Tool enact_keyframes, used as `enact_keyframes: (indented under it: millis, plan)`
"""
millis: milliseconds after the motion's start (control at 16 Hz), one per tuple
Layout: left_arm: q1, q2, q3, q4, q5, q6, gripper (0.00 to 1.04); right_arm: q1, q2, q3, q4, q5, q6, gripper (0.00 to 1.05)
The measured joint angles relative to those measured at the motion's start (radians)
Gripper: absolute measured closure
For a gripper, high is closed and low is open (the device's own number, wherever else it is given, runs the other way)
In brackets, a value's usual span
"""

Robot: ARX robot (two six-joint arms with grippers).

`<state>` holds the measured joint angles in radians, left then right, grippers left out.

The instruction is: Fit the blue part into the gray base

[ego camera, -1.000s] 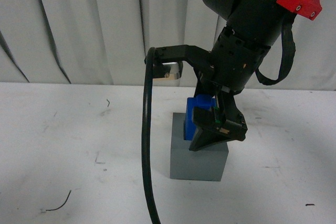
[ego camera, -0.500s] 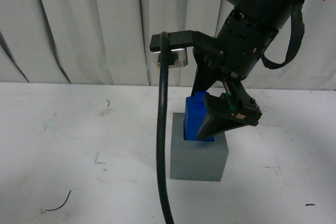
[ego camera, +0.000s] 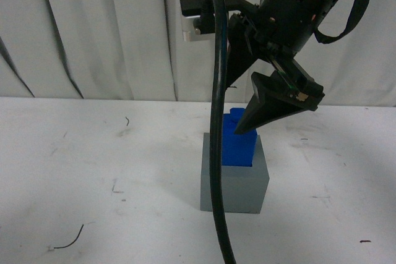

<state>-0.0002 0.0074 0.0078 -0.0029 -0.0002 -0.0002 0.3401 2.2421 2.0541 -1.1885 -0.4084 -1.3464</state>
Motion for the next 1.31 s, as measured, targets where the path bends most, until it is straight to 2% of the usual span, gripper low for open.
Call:
enact_keyframes:
  millis: [188,375,500,562,625,688,750,812,875,1000,1062,1125,1188,1250,1312]
  plan:
    - [0.0,0.0,0.0,0.0,0.0,0.0,0.07,-0.009,-0.039,-0.026,0.113,-0.073,0.013,0.06]
    - [0.0,0.0,0.0,0.0,0.0,0.0,0.07,-0.039,-0.236,-0.23,0.413,-0.224,0.08,0.06]
    - [0.0,0.0,0.0,0.0,0.0,0.0,0.07,-0.068,-0.353,-0.369,0.602,-0.271,0.15,0.06]
    - [0.0,0.0,0.0,0.0,0.0,0.0,0.07,-0.064,-0.427,-0.508,0.878,-0.155,0.271,0.11]
    - [0.0,0.0,0.0,0.0,0.0,0.0,0.07,-0.077,-0.551,-0.777,1.275,0.203,0.533,0.26]
    - [0.0,0.0,0.0,0.0,0.0,0.0,0.07,-0.103,-0.646,-0.974,1.501,0.391,0.769,0.37]
    - [0.0,0.0,0.0,0.0,0.0,0.0,0.07,-0.148,-0.727,-1.115,1.65,0.497,0.918,0.46]
    - [0.0,0.0,0.0,0.0,0.0,0.0,0.07,-0.224,-0.876,-1.298,1.807,0.54,1.136,0.61]
    - [0.0,0.0,0.0,0.0,0.001,0.0,0.07,-0.26,-1.024,-1.435,1.824,0.529,1.236,0.73]
    - [0.0,0.0,0.0,0.0,0.0,0.0,0.07,-0.261,-1.294,-1.682,1.71,0.484,1.304,0.97]
    - [0.0,0.0,0.0,0.0,0.0,0.0,0.07,-0.26,-1.361,-1.736,1.667,0.486,1.31,1.03]
    - [0.0,0.0,0.0,0.0,0.0,0.0,0.07,-0.256,-1.409,-1.771,1.637,0.491,1.312,1.03]
    - [0.0,0.0,0.0,0.0,0.0,0.0,0.07,-0.248,-1.579,-1.86,1.517,0.502,1.323,1.03]
    - [0.0,0.0,0.0,0.0,0.0,0.0,0.07,-0.308,-1.814,-1.93,1.343,0.425,1.328,1.03]
    - [0.0,0.0,0.0,0.0,0.0,0.0,0.07,-0.349,-2.021,-1.959,1.205,0.424,1.332,1.03]
